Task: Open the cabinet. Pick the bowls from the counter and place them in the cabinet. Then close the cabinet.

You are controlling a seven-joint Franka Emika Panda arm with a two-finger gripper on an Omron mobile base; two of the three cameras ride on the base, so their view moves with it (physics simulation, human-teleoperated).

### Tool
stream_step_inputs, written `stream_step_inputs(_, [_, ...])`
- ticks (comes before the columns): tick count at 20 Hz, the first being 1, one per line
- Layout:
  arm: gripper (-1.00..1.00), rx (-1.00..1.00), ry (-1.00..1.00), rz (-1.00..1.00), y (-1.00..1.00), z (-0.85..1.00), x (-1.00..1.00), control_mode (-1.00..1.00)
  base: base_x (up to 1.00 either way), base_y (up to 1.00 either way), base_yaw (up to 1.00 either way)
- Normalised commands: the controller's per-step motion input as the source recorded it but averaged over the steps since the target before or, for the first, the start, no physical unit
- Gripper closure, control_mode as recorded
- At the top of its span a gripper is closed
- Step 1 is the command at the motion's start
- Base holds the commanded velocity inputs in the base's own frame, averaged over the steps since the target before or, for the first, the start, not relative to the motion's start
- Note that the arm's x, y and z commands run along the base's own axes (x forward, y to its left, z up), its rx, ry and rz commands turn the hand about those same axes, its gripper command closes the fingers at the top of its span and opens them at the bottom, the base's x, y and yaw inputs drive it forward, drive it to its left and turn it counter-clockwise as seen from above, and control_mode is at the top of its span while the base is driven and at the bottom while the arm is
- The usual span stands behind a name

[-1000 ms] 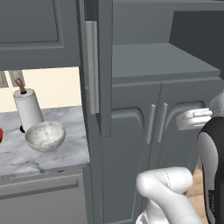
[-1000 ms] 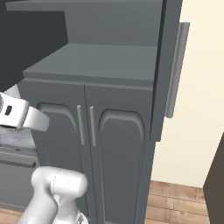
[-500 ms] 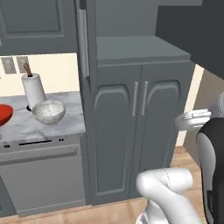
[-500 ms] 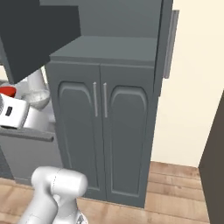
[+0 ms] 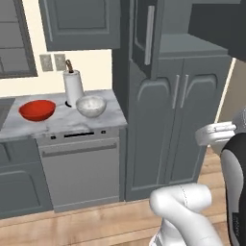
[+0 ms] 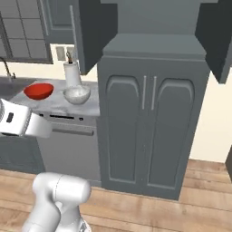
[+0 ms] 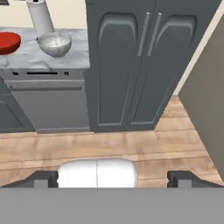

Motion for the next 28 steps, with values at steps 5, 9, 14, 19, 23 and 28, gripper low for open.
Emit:
stream_step_inputs(5, [-1.0,0.0,0.0,0.0,0.0,0.0,0.0,1.0,0.39,1.0,-0.16])
stream_step_inputs(9, [-1.0,0.0,0.0,0.0,0.0,0.0,0.0,1.0,0.83,1.0,-0.27])
stream_step_inputs(14, [-1.0,0.0,0.0,0.0,0.0,0.0,0.0,1.0,0.99,1.0,-0.18])
stream_step_inputs(19, [-1.0,0.0,0.0,0.0,0.0,0.0,0.0,1.0,1.0,1.0,-0.11])
stream_step_inputs(23, [-1.0,0.0,0.0,0.0,0.0,0.0,0.0,1.0,1.0,0.89,-0.1])
stream_step_inputs(28, [-1.0,0.0,0.0,0.0,0.0,0.0,0.0,1.0,1.0,0.37,-0.13])
